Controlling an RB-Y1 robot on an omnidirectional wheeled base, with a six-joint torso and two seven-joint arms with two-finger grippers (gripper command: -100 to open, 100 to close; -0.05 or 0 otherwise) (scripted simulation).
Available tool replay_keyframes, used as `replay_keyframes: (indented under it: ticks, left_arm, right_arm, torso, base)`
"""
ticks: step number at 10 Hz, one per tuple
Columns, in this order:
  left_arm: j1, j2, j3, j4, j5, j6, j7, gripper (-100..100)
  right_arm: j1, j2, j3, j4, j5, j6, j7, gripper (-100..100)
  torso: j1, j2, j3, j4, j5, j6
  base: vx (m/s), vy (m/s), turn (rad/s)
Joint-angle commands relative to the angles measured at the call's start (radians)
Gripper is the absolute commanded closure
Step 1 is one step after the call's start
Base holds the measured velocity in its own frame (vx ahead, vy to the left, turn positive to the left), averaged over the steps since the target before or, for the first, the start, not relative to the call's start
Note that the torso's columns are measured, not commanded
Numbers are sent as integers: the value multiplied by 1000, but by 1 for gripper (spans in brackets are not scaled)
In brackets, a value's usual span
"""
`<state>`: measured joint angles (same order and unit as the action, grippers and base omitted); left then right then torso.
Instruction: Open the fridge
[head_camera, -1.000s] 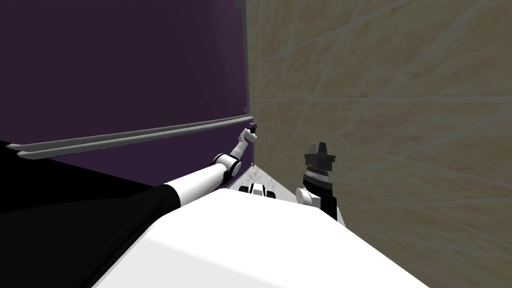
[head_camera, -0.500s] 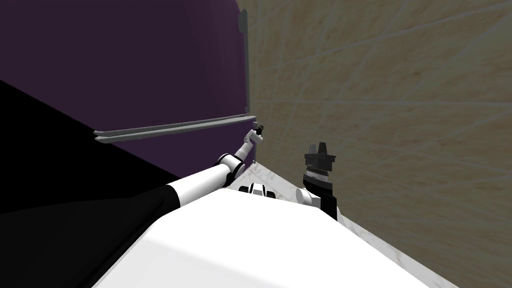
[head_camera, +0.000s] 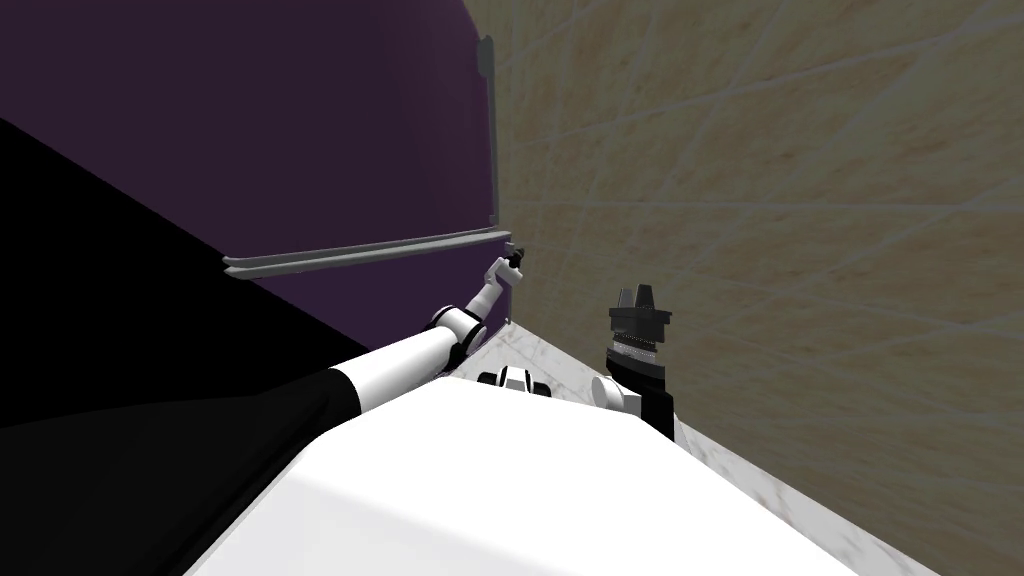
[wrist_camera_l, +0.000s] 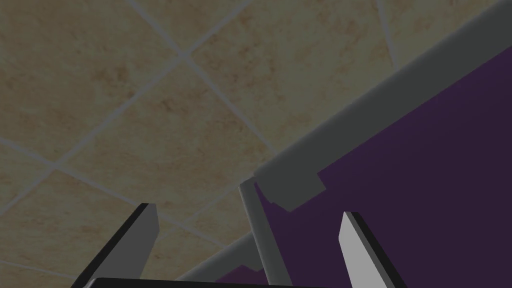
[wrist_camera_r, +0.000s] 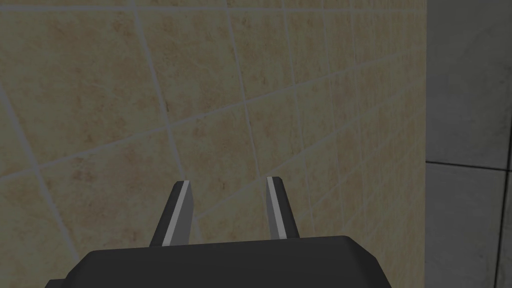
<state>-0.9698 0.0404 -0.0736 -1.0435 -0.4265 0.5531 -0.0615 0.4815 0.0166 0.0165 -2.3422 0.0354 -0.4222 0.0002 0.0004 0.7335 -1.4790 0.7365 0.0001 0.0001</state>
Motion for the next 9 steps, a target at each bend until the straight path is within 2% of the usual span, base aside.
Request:
replay_keyframes:
  ticks: [1,3,5,7,9]
  left_arm:
    - [-6,66,7,14,-9,-6,9,-100]
    - [-8,102,13,13,-12,2,10,-100]
    - [-13,77,28,12,-19,21,12,-100]
    - [-18,89,42,11,-25,39,15,-100]
    - [-20,49,55,11,-30,54,17,-100]
  right_arm:
    - [0,0,0,0,0,0,0,0]
    - [0,0,0,0,0,0,0,0]
    - [0,0,0,0,0,0,0,0]
    - [0,0,0,0,0,0,0,0]
    - [0,0,0,0,0,0,0,0]
  torso:
    - [0,3,2,1,0,0]
    - [0,6,4,2,0,0]
    - [-1,1,1,1,0,0]
    - [-2,0,0,0,0,0]
    - [0,4,2,1,0,0]
  base:
    - [51,-3,21]
    - [54,-2,22]
    - [154,-12,82]
    - [199,-31,66]
    - [184,-13,74]
